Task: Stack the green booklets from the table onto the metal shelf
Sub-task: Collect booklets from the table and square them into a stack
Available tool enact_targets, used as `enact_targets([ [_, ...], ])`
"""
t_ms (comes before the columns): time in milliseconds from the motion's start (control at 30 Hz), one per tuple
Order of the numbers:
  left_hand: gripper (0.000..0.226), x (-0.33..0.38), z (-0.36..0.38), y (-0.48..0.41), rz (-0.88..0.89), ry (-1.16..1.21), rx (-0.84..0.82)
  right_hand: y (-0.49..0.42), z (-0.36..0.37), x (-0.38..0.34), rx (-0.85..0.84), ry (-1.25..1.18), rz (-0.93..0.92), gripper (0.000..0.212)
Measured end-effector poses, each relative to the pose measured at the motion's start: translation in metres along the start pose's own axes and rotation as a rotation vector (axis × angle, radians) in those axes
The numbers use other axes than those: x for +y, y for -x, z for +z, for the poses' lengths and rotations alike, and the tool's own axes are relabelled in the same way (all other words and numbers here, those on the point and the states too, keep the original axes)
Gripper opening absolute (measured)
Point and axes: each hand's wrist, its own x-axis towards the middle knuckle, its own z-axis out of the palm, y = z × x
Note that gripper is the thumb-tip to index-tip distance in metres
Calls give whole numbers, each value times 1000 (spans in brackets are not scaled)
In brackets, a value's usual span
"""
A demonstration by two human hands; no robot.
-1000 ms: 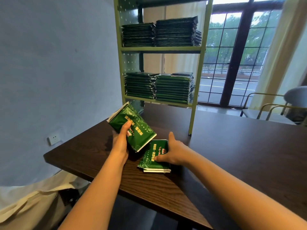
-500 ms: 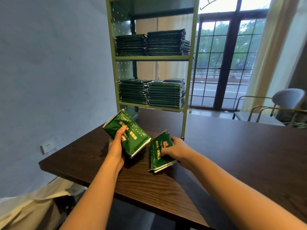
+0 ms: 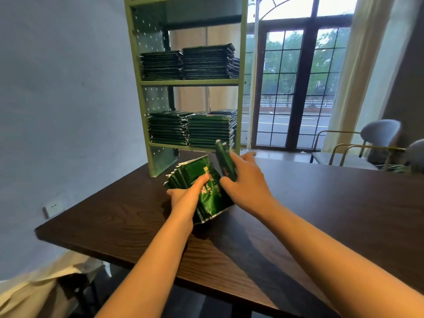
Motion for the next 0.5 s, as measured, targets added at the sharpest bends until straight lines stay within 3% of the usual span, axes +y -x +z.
enact_targets([
  [100, 104, -5, 8, 5, 56, -59, 9, 0, 3, 4, -108, -58, 40, 26],
  [200, 110, -8, 5, 9, 81, -51, -18, 1, 1, 7, -187, -182, 103, 30],
  [333, 97, -13, -2, 15, 205, -51, -76, 2, -1, 17, -203, -265, 83, 36],
  [500, 90, -17, -8, 18, 297, -82, -186, 3, -7, 51, -189, -219, 58, 81],
])
